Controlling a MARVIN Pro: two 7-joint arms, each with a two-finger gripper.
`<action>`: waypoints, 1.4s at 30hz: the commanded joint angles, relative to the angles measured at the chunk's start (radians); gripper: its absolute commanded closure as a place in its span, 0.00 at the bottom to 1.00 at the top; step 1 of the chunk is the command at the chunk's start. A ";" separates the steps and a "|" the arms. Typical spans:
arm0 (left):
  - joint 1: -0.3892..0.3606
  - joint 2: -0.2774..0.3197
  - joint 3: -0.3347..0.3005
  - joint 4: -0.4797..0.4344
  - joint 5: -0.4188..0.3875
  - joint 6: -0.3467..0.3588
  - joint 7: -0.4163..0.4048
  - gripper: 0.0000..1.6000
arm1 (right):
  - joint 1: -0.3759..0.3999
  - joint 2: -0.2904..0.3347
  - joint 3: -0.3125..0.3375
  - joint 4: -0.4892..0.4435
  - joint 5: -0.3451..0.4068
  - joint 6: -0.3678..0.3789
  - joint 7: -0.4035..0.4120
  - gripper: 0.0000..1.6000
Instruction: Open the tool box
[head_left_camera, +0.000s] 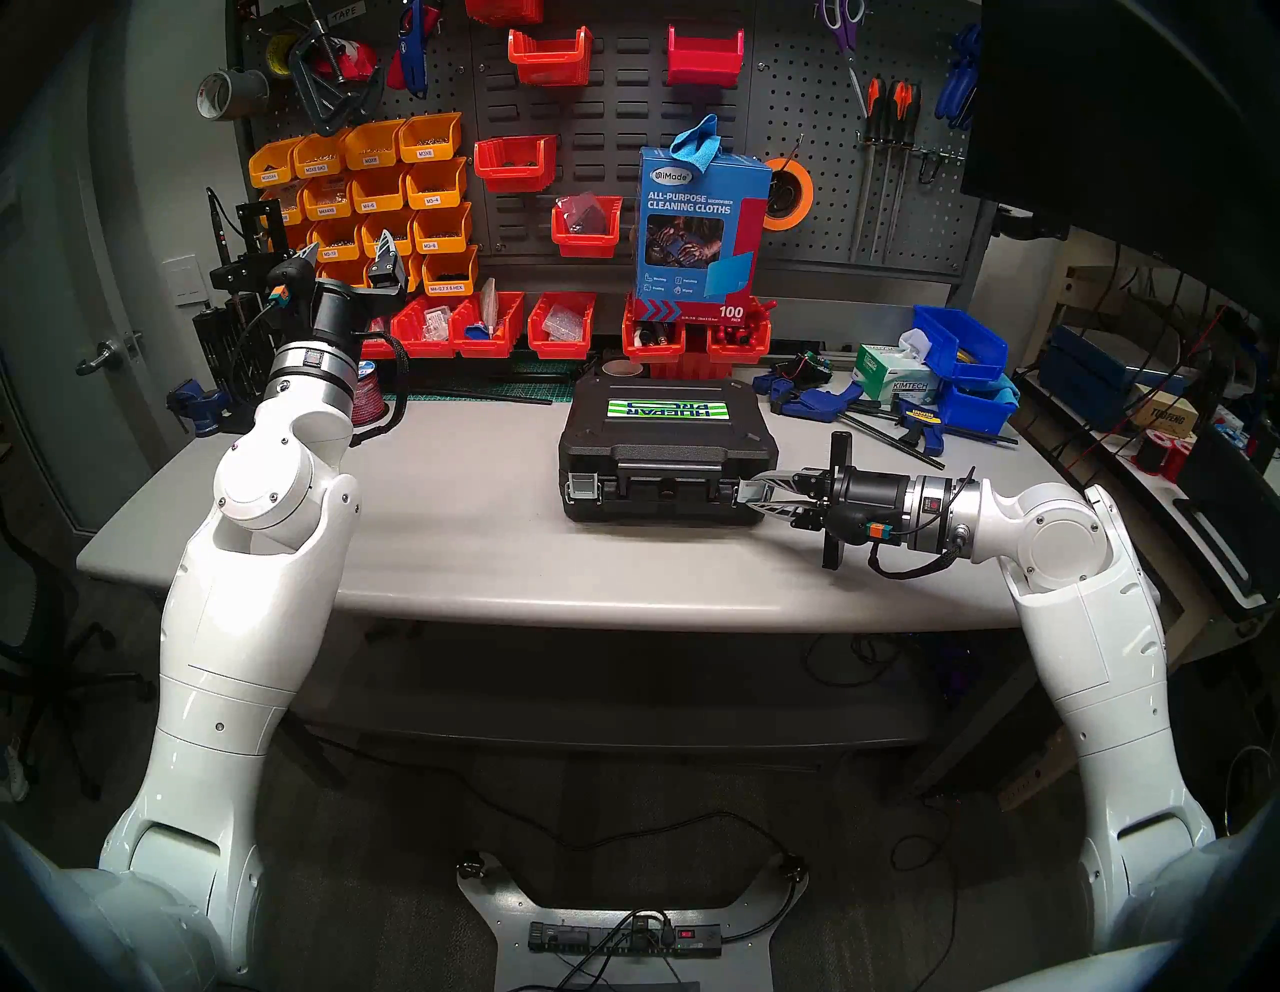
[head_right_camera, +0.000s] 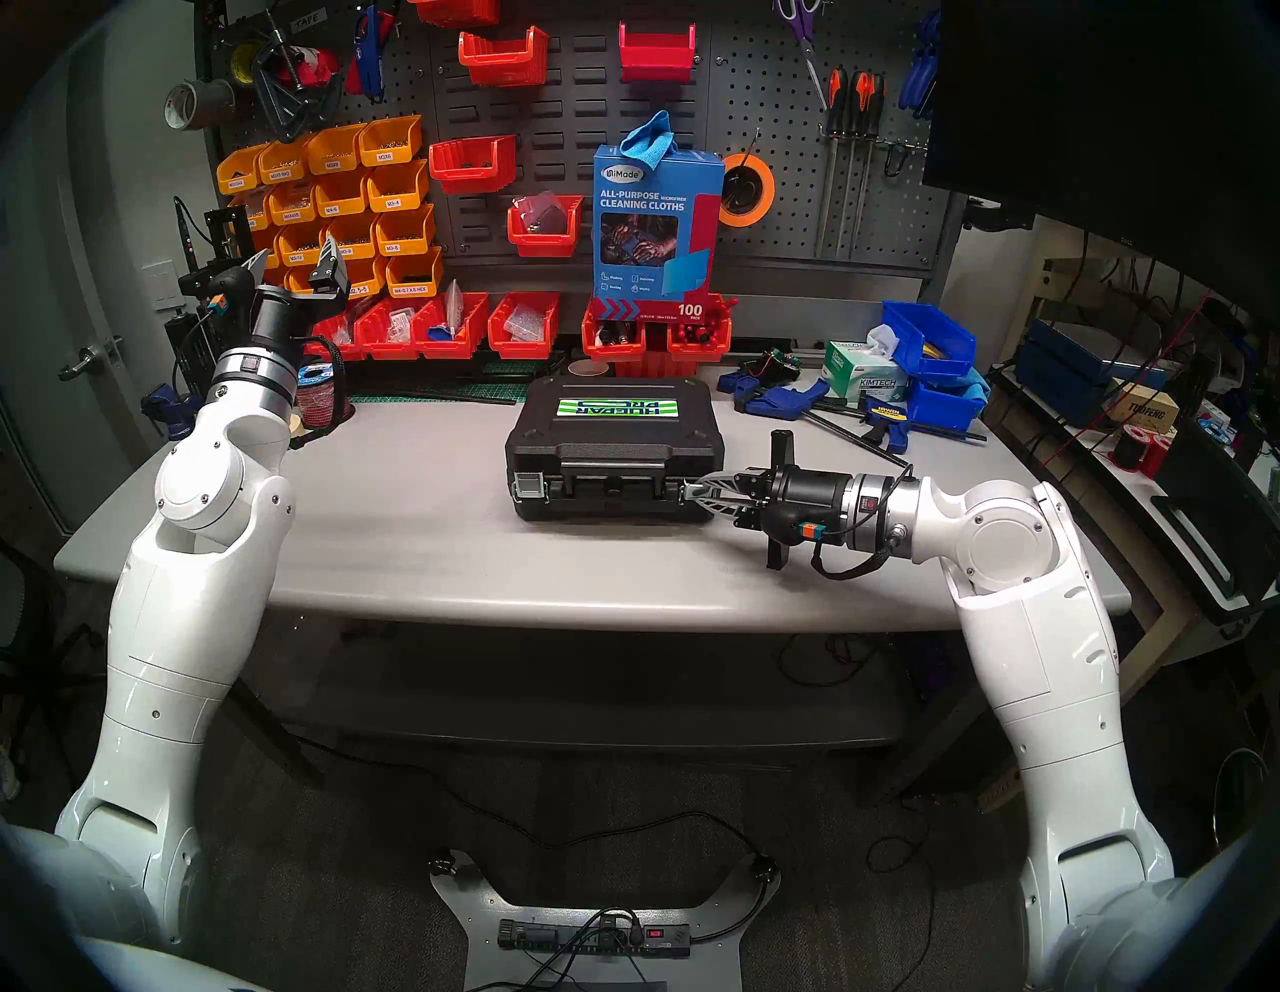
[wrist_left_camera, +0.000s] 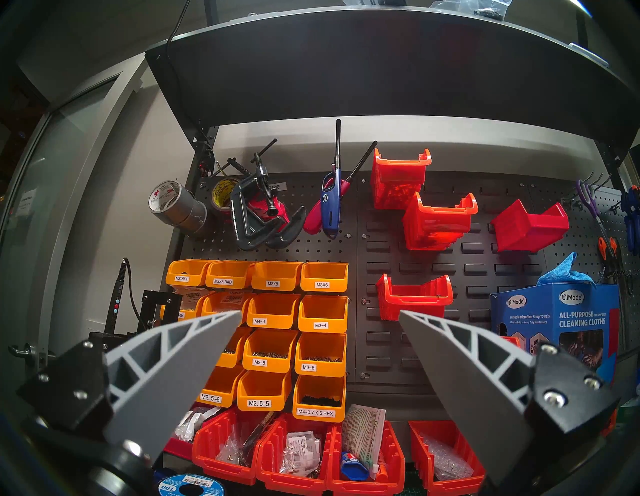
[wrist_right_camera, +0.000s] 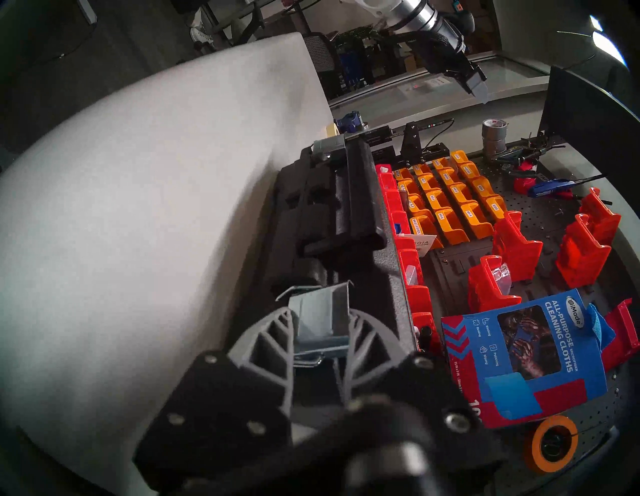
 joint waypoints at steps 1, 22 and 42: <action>-0.011 -0.002 -0.001 -0.009 -0.001 -0.002 0.001 0.00 | -0.041 0.016 0.014 -0.001 -0.024 0.004 0.005 1.00; -0.011 -0.002 -0.001 -0.009 -0.001 -0.002 0.001 0.00 | -0.060 -0.039 0.094 -0.029 0.026 0.062 -0.044 0.00; -0.011 -0.002 -0.001 -0.009 -0.001 -0.002 0.001 0.00 | -0.060 -0.178 0.132 -0.037 -0.079 0.158 -0.194 0.00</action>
